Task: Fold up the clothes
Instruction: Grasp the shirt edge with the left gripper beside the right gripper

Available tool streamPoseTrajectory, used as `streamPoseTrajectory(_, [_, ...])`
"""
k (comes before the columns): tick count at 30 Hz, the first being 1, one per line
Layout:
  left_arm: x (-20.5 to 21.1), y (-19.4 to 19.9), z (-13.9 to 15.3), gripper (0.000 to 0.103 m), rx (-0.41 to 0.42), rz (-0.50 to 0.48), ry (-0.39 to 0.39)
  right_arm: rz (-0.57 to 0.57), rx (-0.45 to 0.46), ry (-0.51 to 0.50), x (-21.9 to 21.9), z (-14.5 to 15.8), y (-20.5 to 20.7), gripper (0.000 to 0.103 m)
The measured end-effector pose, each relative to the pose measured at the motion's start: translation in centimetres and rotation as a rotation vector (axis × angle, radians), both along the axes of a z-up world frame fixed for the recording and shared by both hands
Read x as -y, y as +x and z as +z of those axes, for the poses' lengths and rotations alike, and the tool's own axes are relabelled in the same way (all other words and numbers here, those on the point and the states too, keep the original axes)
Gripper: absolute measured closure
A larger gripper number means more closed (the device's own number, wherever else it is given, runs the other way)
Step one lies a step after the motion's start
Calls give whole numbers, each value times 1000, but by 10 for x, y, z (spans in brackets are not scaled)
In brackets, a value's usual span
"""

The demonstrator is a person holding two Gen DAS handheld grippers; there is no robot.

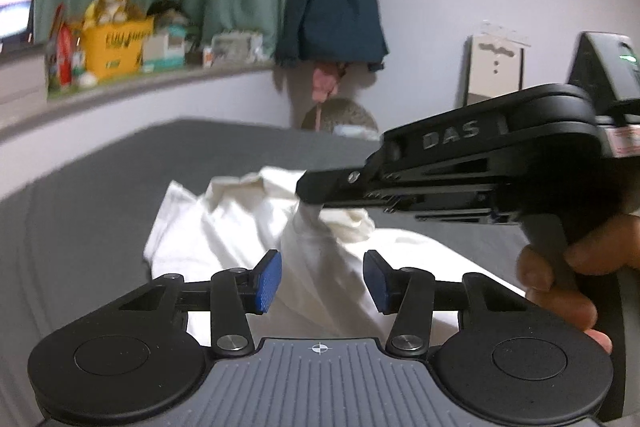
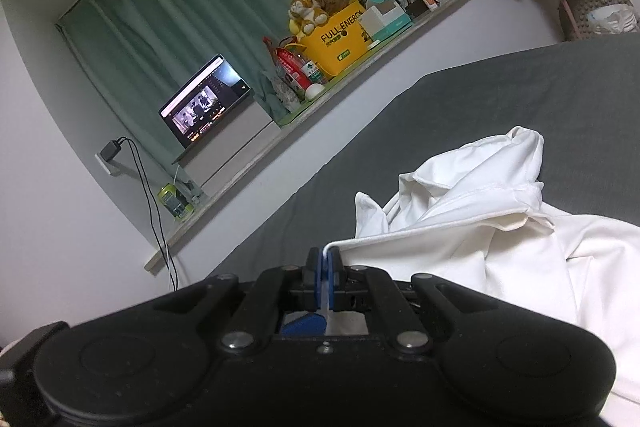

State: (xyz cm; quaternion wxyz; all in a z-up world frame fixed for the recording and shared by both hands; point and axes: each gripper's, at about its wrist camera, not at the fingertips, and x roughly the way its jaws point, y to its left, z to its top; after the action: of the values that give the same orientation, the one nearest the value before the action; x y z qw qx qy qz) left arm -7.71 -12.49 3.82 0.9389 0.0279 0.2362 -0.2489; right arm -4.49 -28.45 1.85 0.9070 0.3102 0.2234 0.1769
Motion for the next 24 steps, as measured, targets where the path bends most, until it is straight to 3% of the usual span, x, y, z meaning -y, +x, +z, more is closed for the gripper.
streamPoseTrajectory(4, [-3, 7, -4, 54, -28, 5, -18, 2, -3, -8, -2, 0, 1, 100])
streamPoseTrajectory(6, [-2, 10, -5, 69, -38, 1, -18, 3, -5, -8, -3, -1, 1, 100])
streamPoseTrajectory(10, [-1, 14, -5, 69, -56, -2, -23, 8, -10, -11, -3, -2, 2, 100])
streamPoseTrajectory(12, [-2, 13, -5, 86, -60, -1, -29, 10, -11, -12, -4, -3, 2, 100])
streamPoseTrajectory(14, [-3, 15, -5, 87, -68, -4, -35, 11, -12, -13, -5, -4, 2, 100])
streamPoseTrajectory(15, [-3, 15, -5, 93, -72, -5, -38, 12, -13, -14, -5, -4, 2, 100])
streamPoseTrajectory(24, [-5, 15, -7, 98, -83, -6, -49, 9, -15, -4, -4, -6, 2, 100])
